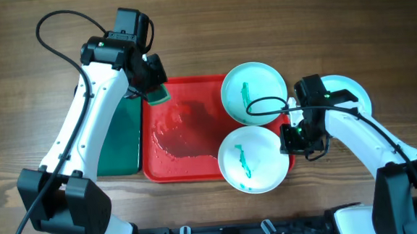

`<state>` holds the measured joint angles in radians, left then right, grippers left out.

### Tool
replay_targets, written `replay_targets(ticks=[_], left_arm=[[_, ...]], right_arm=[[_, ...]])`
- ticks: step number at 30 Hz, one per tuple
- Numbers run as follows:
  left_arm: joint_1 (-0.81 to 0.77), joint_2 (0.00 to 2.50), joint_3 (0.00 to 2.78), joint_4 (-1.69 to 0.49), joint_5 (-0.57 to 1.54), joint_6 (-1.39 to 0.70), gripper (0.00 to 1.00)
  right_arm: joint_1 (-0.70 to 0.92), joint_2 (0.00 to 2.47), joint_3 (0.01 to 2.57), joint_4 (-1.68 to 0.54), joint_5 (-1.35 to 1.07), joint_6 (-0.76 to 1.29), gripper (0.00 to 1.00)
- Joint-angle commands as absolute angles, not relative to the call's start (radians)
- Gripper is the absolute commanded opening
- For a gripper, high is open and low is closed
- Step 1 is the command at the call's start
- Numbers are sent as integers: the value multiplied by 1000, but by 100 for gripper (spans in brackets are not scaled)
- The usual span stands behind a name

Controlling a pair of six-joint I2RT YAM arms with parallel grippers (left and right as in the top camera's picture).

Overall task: Clean dirty plates on tray and stack at the side
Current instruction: 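Grip the lower-right plate's rim with the right gripper and drag it left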

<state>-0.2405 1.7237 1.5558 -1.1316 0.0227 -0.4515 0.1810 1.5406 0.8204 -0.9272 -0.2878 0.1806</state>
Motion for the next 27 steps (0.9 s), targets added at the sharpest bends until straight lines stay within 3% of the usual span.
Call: replay_targets(ticks=[1, 5, 9, 16, 24, 27], left_arm=[[-242, 1700, 1571, -1130, 6, -456, 4], [-242, 1700, 1571, -1130, 6, -456, 4], [-242, 1700, 1571, -1130, 6, -456, 4], [-242, 1700, 1571, -1137, 6, -457, 4], [-242, 1700, 1571, -1137, 6, -457, 4], [-242, 1700, 1570, -1144, 7, -457, 4]], right_arm=[[190, 1522, 794, -916, -306, 181, 17], [199, 1522, 793, -905, -315, 183, 4], [315, 1522, 836, -878, -362, 265, 4], [557, 1528, 913, -555, -239, 715, 4], [632, 1690, 915, -327, -179, 841, 4], [640, 1746, 939, -325, -183, 839, 18]])
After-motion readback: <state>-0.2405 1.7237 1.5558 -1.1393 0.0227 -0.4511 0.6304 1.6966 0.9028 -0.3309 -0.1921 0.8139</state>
